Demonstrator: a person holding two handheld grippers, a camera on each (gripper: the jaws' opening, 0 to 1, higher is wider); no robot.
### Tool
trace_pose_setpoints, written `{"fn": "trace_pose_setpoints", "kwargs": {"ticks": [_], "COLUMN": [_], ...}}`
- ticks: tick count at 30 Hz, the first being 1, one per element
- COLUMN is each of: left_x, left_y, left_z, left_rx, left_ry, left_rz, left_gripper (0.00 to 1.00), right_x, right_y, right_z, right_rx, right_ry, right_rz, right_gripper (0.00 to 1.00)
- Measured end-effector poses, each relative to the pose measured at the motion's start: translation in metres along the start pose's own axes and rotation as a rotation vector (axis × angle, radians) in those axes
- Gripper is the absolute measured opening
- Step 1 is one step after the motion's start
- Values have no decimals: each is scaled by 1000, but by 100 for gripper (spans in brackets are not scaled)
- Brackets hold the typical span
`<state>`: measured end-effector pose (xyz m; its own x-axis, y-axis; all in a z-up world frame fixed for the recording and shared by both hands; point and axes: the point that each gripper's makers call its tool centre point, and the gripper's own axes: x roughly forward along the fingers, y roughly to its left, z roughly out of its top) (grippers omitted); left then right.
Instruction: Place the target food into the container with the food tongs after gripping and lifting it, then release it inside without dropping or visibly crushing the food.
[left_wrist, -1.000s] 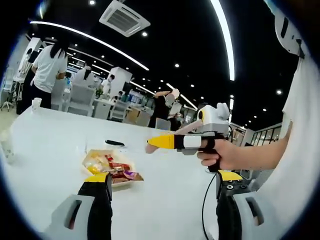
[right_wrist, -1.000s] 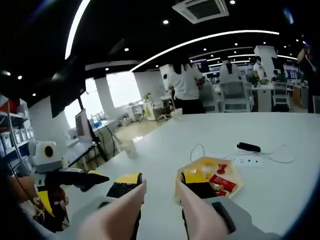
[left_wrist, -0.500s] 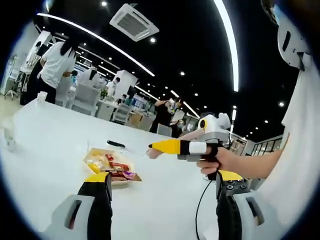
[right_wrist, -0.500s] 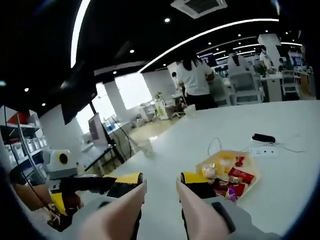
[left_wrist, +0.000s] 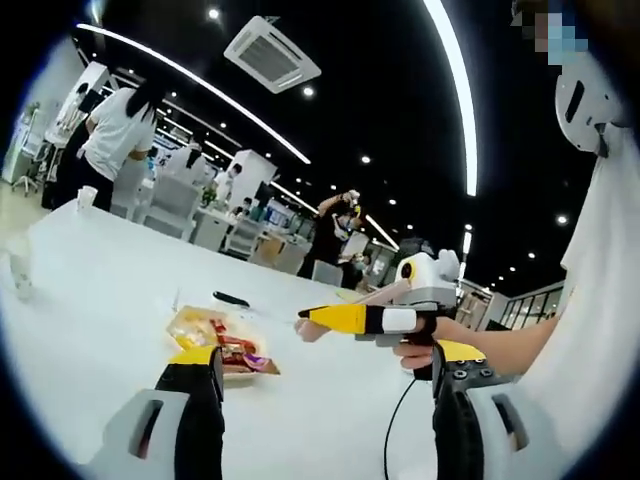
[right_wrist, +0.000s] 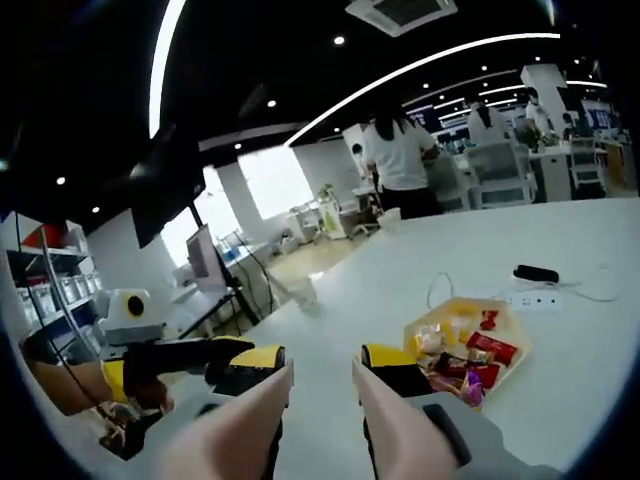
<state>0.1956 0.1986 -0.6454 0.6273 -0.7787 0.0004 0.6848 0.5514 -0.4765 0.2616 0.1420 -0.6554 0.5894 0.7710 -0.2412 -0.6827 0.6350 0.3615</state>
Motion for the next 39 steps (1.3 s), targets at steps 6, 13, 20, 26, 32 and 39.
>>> {"fn": "trace_pose_setpoints", "kwargs": {"ticks": [6,13,20,26,32,39], "left_x": [3,4,0,0,1,0], "left_y": [-3,0,-2,-6,-15,-17], "left_z": [1,4,17,18,11,4], "left_rx": [-10,-8,-49,-56,-56,-89], "left_ry": [-11,-31,-89,-93,-73,-70], "left_rz": [-13,-17,-31,-45,-72,-88], "left_gripper": [82,78,76,73,72,71], "right_x": [-2,-1,-4,-7,-10,-11], "right_y": [7,15,26,37,45,57], "right_z": [-5,-11,-3,2,-4,-16], "right_rx": [47,40,60,48,63,83], "right_ry": [-6,14,-12,-30,-32,-17], "right_rz": [36,65,103,145,163,199], "right_gripper": [30,30,30,30,30,30]}}
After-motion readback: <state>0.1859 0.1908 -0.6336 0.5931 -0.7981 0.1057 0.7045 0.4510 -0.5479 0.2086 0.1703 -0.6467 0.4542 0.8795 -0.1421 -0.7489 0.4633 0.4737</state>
